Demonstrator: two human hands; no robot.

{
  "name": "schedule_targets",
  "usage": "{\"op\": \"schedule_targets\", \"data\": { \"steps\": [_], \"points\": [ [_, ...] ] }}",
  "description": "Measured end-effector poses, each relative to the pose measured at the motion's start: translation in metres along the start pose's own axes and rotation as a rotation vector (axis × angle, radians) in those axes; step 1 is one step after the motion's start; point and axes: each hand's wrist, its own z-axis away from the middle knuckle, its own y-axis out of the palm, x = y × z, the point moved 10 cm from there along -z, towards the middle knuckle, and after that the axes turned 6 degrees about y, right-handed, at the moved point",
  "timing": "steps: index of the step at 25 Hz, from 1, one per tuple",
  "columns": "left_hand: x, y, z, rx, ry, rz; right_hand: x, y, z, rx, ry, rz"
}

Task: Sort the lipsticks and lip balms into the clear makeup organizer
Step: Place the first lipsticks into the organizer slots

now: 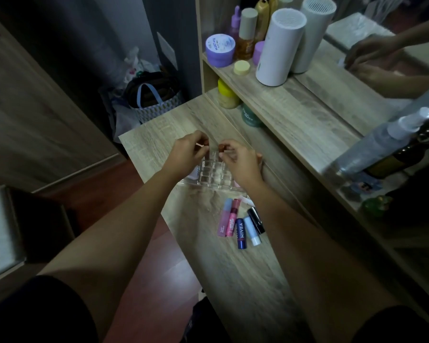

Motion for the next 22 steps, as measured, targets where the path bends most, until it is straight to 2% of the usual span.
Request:
{"op": "schedule_targets", "data": {
  "steps": [7, 17, 22],
  "points": [
    [0.002, -0.002, -0.001, 0.006, 0.002, 0.013, 0.003, 0.005, -0.005, 0.023, 0.005, 0.127],
    [0.002, 0.001, 0.000, 0.028, 0.006, 0.045, 0.007, 0.010, -0.008, 0.115, -0.014, 0.101],
    [0.011, 0.003, 0.004, 0.064, -0.079, 0.049, 0.010, 0.006, -0.005, 0.128, -0.025, 0.138]
  ]
}}
